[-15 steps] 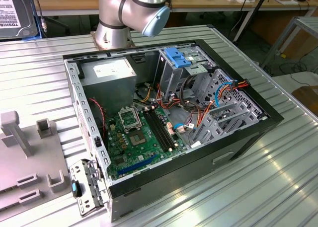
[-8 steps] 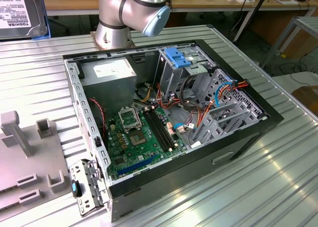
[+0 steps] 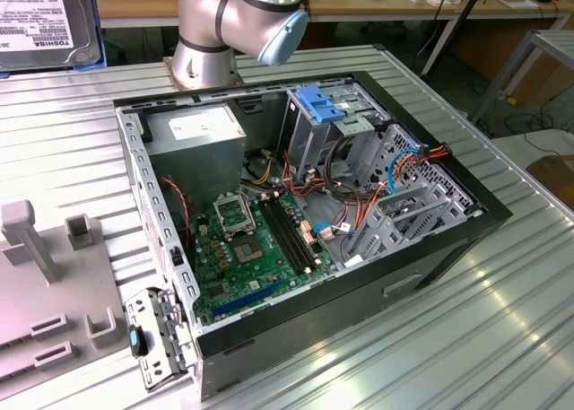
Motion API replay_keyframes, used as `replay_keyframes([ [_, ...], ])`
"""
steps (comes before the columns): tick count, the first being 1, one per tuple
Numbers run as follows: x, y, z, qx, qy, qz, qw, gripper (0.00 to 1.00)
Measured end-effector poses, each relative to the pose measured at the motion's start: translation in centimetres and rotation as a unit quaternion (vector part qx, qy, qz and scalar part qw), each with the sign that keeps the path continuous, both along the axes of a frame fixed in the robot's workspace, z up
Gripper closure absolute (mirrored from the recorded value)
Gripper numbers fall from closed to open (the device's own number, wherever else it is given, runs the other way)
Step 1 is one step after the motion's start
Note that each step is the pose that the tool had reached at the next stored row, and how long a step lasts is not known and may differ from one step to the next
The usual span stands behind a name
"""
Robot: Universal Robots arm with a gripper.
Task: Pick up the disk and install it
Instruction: 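Pick up the disk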
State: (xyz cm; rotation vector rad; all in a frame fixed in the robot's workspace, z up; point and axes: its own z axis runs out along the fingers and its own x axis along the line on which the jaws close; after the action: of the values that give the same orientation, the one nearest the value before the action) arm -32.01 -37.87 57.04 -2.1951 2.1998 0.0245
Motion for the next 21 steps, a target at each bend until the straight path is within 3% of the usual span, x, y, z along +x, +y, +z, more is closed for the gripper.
replay_keyframes([
  [15, 2.6, 0.0, -0.02, 0.0, 0.0, 0.0, 1.0, 0.63],
  [21, 4.54, 0.0, -0.04, 0.0, 0.0, 0.0, 1.0, 0.63],
])
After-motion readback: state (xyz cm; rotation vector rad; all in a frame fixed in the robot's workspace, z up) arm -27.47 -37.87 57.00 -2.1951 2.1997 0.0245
